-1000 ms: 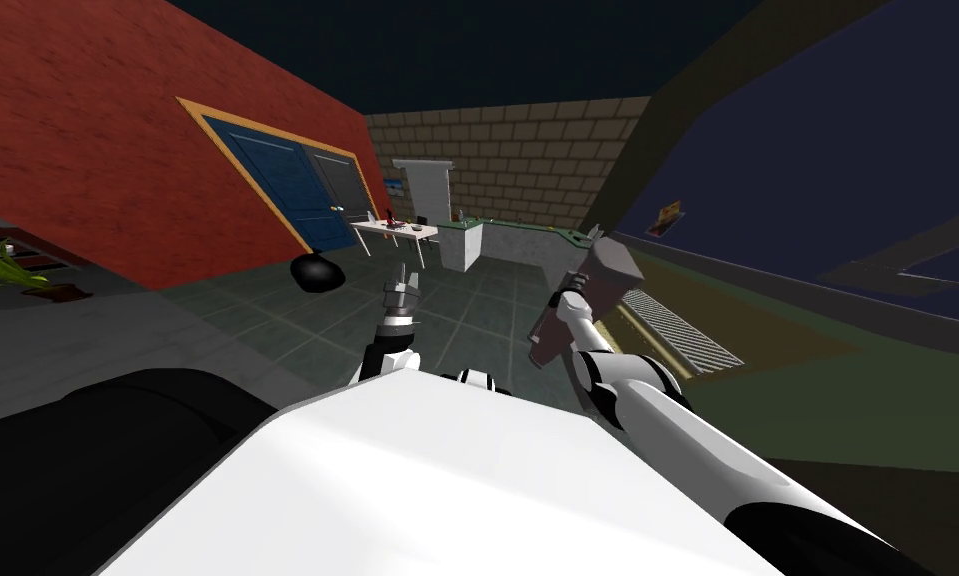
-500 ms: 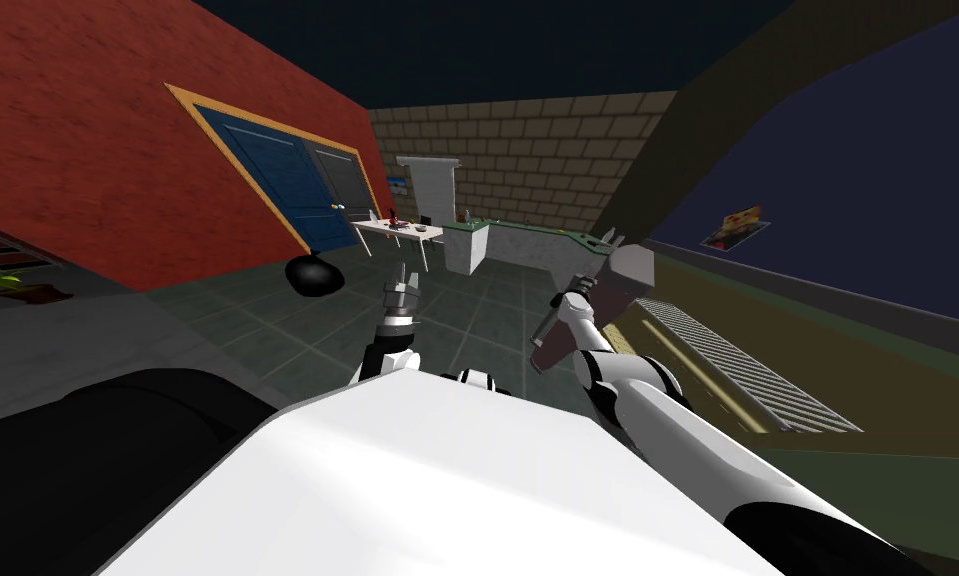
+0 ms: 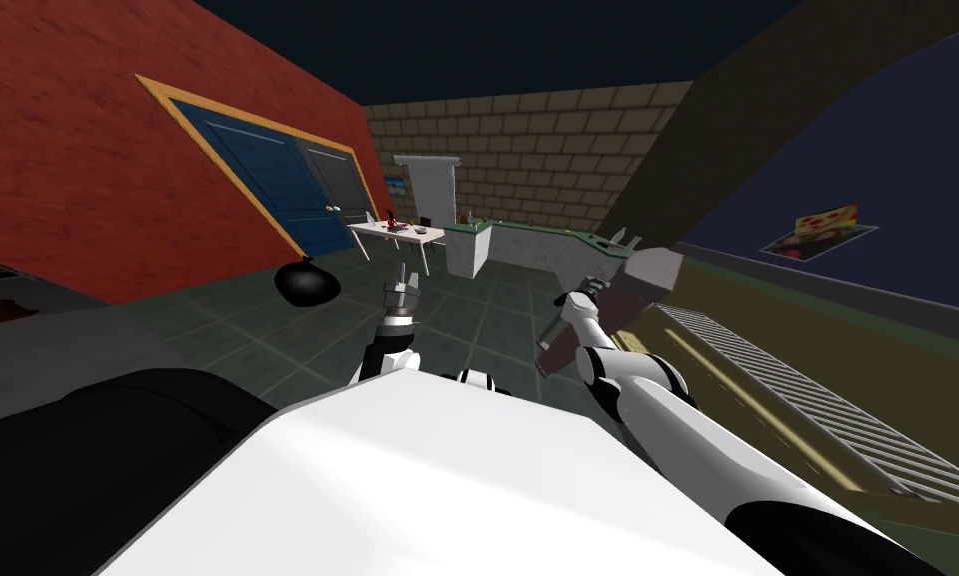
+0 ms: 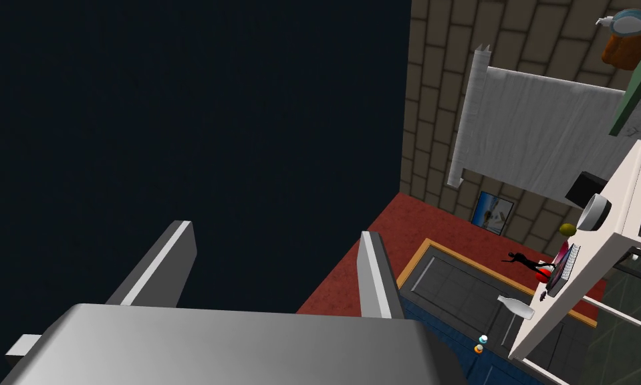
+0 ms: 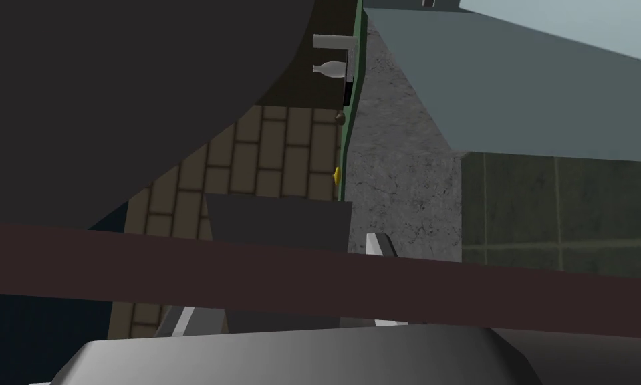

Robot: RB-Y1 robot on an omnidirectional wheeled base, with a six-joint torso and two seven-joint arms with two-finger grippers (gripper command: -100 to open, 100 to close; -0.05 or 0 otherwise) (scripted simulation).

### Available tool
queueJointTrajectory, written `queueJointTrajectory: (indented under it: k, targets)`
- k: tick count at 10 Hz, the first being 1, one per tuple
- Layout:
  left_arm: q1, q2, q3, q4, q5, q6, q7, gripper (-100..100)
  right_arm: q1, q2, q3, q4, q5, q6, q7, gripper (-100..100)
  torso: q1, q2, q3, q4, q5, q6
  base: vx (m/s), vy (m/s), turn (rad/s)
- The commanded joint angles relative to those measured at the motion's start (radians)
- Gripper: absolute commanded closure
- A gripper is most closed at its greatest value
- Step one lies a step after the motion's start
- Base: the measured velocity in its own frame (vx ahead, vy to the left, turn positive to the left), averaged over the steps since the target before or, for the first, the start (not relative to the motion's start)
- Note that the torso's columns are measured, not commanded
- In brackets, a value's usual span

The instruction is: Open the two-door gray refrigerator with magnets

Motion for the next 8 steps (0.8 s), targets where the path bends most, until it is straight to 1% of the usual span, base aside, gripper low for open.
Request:
queueJointTrajectory:
  k: [1,2,3,4,5,6,7,8]
  targets:
    - [0.000,0.000,0.000,0.000,0.000,0.000,0.000,0,0.015,0.008,-0.016,-0.024,-0.015,0.017,0.031,100,0.000,0.004,0.002,-0.001,-0.001,-0.002,0.087,0.060,-0.002]
    - [0.000,0.000,0.000,0.000,0.000,0.000,0.000,0,0.013,0.007,-0.029,-0.013,-0.015,0.046,0.039,100,-0.004,0.008,0.005,0.000,-0.002,-0.003,0.130,0.091,0.023]
    - [0.000,0.000,0.000,0.000,0.000,0.000,0.000,0,0.016,0.001,-0.028,-0.034,-0.017,0.032,0.039,100,0.001,0.003,0.003,-0.001,-0.002,-0.002,0.077,0.053,-0.013]
    - [0.000,0.000,0.000,0.000,0.000,0.000,0.000,0,0.032,-0.002,-0.058,-0.054,-0.014,0.046,0.061,100,0.000,0.003,0.002,0.001,0.000,-0.002,0.171,0.108,-0.049]
    - [0.000,0.000,0.000,0.000,0.000,0.000,0.000,0,0.032,-0.002,-0.058,-0.054,-0.014,0.046,0.061,100,0.002,-0.004,-0.002,0.002,0.002,0.001,0.254,0.140,-0.053]
    - [0.000,0.000,0.000,0.000,0.000,0.000,0.000,0,0.048,-0.003,-0.086,-0.072,-0.010,0.056,0.078,100,0.001,-0.009,-0.005,0.002,0.004,0.000,0.278,0.211,-0.055]
    - [0.000,0.000,0.000,0.000,0.000,0.000,0.000,0,0.048,-0.003,-0.086,-0.072,-0.010,0.056,0.078,100,0.001,-0.009,-0.005,0.001,0.003,0.001,0.290,0.178,-0.040]
    - [0.000,0.000,0.000,0.000,0.000,0.000,0.000,0,0.063,-0.005,-0.114,-0.090,-0.007,0.065,0.095,100,-0.003,-0.006,-0.004,0.002,0.002,0.001,0.311,0.183,-0.033]
